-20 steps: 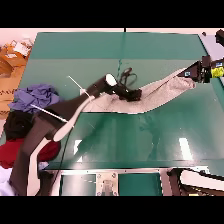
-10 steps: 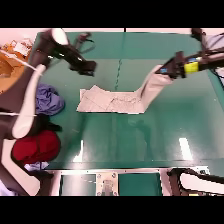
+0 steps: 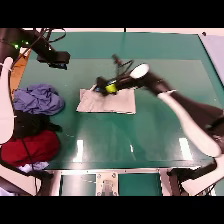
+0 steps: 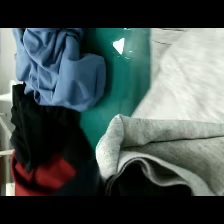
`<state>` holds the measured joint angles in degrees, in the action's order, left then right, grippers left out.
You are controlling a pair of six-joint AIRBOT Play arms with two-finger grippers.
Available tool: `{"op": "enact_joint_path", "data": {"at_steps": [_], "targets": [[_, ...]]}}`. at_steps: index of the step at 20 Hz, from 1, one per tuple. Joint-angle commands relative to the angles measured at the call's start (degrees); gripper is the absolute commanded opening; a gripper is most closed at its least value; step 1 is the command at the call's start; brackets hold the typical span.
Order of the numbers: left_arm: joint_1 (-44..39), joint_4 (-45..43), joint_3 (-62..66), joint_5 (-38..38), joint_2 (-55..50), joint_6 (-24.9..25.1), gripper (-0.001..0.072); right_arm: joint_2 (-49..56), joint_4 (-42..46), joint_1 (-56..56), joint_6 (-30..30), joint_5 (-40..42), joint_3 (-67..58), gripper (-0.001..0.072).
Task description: Fold the shirts.
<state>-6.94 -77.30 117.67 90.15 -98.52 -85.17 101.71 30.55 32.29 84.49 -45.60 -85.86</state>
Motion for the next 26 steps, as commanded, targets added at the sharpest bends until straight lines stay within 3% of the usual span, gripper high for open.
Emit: {"op": "enact_joint_path", "data": {"at_steps": [1,4,5,6,8,11,12,13,17,22,26], "targets": [[0.4,-0.5,0.1,0.6,0.2,0.3,0.0021,9.2,-8.0,7.1,-6.4,11.1,-4.9,0.057],[0.4,-0.5,0.0,0.6,0.2,0.3,0.0021,7.7,-7.8,0.4,-7.1,5.7,-8.8,0.0549],[0.4,-0.5,0.0,0.6,0.2,0.3,0.0021,6.8,-7.8,-3.2,-7.2,1.4,-9.9,0.0384],[0.4,-0.6,0.0,0.5,0.2,0.3,0.0021,5.7,-6.8,-7.4,-7.3,-3.4,-10.8,0.0132],[0.4,-0.6,0.0,0.3,0.2,0.3,0.0021,3.4,-3.4,-15.8,-7.4,-11.6,-11.1,0.011],[0.4,-0.6,0.0,0.0,0.2,0.3,0.0021,1.2,5.7,-27.3,-6.5,-24.0,-10.4,0.0111],[0.4,-0.5,0.0,-0.1,0.2,0.3,0.0021,0.6,8.9,-30.3,-6.5,-27.5,-9.0,0.0141],[0.4,-0.5,0.0,-0.1,0.2,0.3,0.0021,0.1,11.4,-32.5,-6.5,-29.7,-6.9,0.0197],[0.4,-0.5,0.0,-0.1,0.2,0.3,0.0021,-0.5,12.6,-37.4,-8.9,-30.1,5.9,0.0544],[0.4,-0.5,0.0,-0.1,0.2,0.2,0.0021,-0.5,1.7,-33.3,-17.4,-20.7,18.5,0.0547],[0.4,-0.5,0.0,-0.6,0.2,0.1,0.0021,0.7,-7.0,-25.0,-19.2,-12.6,19.5,0.0546]]}}
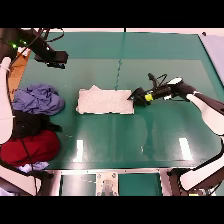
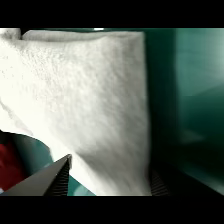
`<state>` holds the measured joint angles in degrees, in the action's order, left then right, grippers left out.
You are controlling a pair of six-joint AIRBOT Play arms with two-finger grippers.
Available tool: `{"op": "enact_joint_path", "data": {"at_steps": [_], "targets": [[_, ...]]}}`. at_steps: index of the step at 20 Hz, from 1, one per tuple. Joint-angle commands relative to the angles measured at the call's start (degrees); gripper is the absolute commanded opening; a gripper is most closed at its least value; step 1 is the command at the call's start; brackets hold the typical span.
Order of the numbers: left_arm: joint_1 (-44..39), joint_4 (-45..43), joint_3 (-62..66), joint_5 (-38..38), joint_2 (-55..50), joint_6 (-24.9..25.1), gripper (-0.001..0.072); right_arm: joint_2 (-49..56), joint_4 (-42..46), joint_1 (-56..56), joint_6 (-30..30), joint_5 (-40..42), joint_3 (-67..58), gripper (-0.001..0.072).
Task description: Fold the shirts.
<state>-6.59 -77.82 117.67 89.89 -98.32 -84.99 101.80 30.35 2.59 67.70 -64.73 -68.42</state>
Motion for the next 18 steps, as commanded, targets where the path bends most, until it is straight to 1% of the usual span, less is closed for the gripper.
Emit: {"op": "enact_joint_path", "data": {"at_steps": [1,2,3,4,7,9,11,12,15,18], "targets": [[0.0,0.0,0.0,-0.3,0.0,0.0,0.0021,0.6,-8.7,6.7,-2.4,9.4,2.0,0.0538],[0.0,0.0,0.0,-0.3,0.0,0.0,0.0021,0.6,-10.2,7.8,-2.4,10.7,1.5,0.0306],[0.0,0.0,0.0,-0.3,0.0,0.0,0.0021,0.6,-10.6,8.0,-2.4,10.9,0.4,0.0027],[0.0,0.0,0.0,-0.2,0.0,0.0,0.0021,0.5,-10.4,7.9,-2.4,10.9,-1.1,0.0011],[0.0,0.0,0.0,1.1,0.0,0.0,0.0021,-1.8,-9.9,2.5,-1.0,10.8,-3.0,0.0009],[0.0,0.0,0.0,1.2,0.0,0.0,0.0021,-4.9,-4.9,-5.2,1.8,9.1,-2.7,0.0008],[0.0,0.1,0.0,1.2,0.0,0.0,0.0021,-8.7,2.1,-14.9,5.6,6.0,-1.9,0.0008],[0.0,0.1,0.0,1.1,0.0,0.0,0.0021,-10.7,4.6,-20.1,6.3,4.3,-1.2,0.0008],[0.0,0.2,0.0,1.0,0.0,0.0,0.0021,-17.0,9.0,-38.1,6.2,-0.3,2.8,0.0008],[0.0,0.2,0.0,1.0,0.0,0.0,0.0021,-21.9,13.9,-56.6,5.5,-1.9,6.2,0.0009]]}}
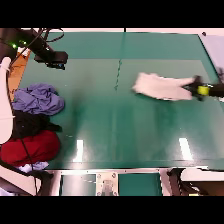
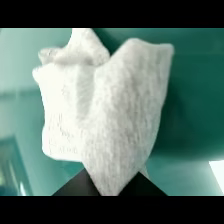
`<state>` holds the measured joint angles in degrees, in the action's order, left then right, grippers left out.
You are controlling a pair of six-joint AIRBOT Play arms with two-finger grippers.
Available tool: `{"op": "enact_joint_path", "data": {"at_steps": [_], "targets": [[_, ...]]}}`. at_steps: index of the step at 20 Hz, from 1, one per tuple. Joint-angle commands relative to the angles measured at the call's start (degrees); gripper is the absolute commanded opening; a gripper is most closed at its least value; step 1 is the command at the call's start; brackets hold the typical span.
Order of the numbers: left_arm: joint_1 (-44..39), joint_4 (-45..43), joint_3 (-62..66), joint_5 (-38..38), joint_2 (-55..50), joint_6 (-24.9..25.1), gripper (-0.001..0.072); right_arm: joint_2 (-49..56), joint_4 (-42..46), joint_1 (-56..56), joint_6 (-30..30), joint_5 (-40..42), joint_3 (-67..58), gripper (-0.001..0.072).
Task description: Fold the shirts.
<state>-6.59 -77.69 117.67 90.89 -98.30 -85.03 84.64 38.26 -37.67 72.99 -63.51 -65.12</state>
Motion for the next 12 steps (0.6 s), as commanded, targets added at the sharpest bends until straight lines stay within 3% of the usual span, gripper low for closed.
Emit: {"op": "enact_joint_path", "data": {"at_steps": [1,7,12], "targets": [[0.0,0.1,0.0,-0.2,0.0,0.0,0.0021,-5.6,7.5,-22.0,0.3,-3.7,3.4,0.0009],[0.0,0.4,0.0,-1.5,0.0,0.0,0.0021,-6.8,11.2,-50.7,-0.1,-4.3,7.8,0.0009],[0.0,1.6,0.0,-1.4,0.0,0.0,0.0021,-5.5,16.5,-52.9,0.0,-1.7,11.7,0.0009]]}}
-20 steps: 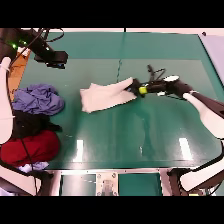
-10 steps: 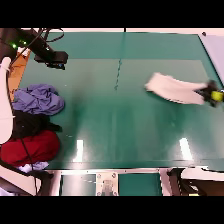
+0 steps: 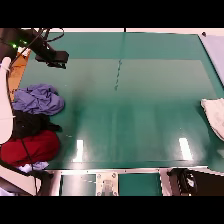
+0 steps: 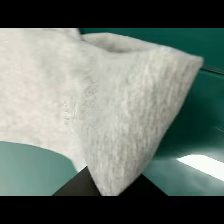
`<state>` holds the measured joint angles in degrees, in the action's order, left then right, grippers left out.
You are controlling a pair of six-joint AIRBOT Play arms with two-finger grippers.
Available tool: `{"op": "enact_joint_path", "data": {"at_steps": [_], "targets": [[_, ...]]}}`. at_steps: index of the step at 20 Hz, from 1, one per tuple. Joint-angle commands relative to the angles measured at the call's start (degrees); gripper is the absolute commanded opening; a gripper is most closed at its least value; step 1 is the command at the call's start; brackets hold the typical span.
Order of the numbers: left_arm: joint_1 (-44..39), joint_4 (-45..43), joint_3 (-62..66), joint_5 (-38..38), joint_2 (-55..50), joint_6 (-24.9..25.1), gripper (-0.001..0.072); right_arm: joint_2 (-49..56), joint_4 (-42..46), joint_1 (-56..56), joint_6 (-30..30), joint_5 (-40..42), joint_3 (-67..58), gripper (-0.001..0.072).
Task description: Fold the shirts.
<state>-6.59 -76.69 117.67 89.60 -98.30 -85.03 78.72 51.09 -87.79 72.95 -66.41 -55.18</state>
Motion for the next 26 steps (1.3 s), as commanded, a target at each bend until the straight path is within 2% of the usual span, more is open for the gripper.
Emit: {"op": "enact_joint_path", "data": {"at_steps": [1,2,3,5,6,10,11,12,13,14,16,19,22,26], "targets": [[0.0,0.7,0.0,-0.1,0.0,0.0,0.0021,0.4,4.6,-2.6,0.2,1.2,1.9,0.001],[0.0,0.6,0.0,-0.1,0.0,0.0,0.0021,0.3,5.4,-2.7,0.7,1.2,1.7,0.001],[0.0,0.7,0.0,0.0,0.0,0.0,0.0021,0.4,6.5,-2.9,1.8,0.8,1.2,0.0049],[0.0,0.7,0.0,0.4,0.0,0.0,0.0021,0.3,9.8,-3.1,2.4,-1.5,-0.8,0.0669],[0.0,0.6,0.0,0.8,0.0,0.0,0.0021,0.4,12.9,-3.4,4.2,-4.1,-2.4,0.067],[0.0,0.6,0.0,1.3,0.0,1.2,0.0021,0.3,33.4,-3.5,21.7,-18.3,-12.3,0.0667],[0.0,0.6,0.0,0.8,0.0,1.5,0.002,0.3,35.1,-3.2,22.9,-21.0,-15.2,0.0663],[0.0,0.6,0.0,0.0,0.0,1.5,0.002,0.3,33.6,-2.3,22.7,-22.5,-18.0,0.0436],[0.0,0.6,0.0,-0.9,0.1,1.5,0.002,0.2,29.7,-0.3,20.6,-23.3,-19.9,0.0007],[0.0,0.7,0.0,-1.6,0.3,1.5,0.0019,-0.3,24.3,3.0,19.0,-22.2,-21.0,0.0039],[0.0,1.4,0.0,-1.7,1.1,1.5,0.0019,-1.1,16.5,13.0,15.4,-18.8,-20.9,0.0011],[0.0,2.1,-5.8,0.0,5.1,1.0,0.0019,-1.2,16.0,33.8,11.9,-16.9,-20.4,0.001],[0.0,2.2,-23.1,-3.3,14.9,0.4,0.0019,-4.2,16.2,54.1,10.4,-12.3,-15.2,0.0011],[0.0,2.6,-50.2,-10.6,31.1,-2.0,0.0019,-12.8,16.1,74.6,11.5,-4.2,-0.1,0.0011]]}}
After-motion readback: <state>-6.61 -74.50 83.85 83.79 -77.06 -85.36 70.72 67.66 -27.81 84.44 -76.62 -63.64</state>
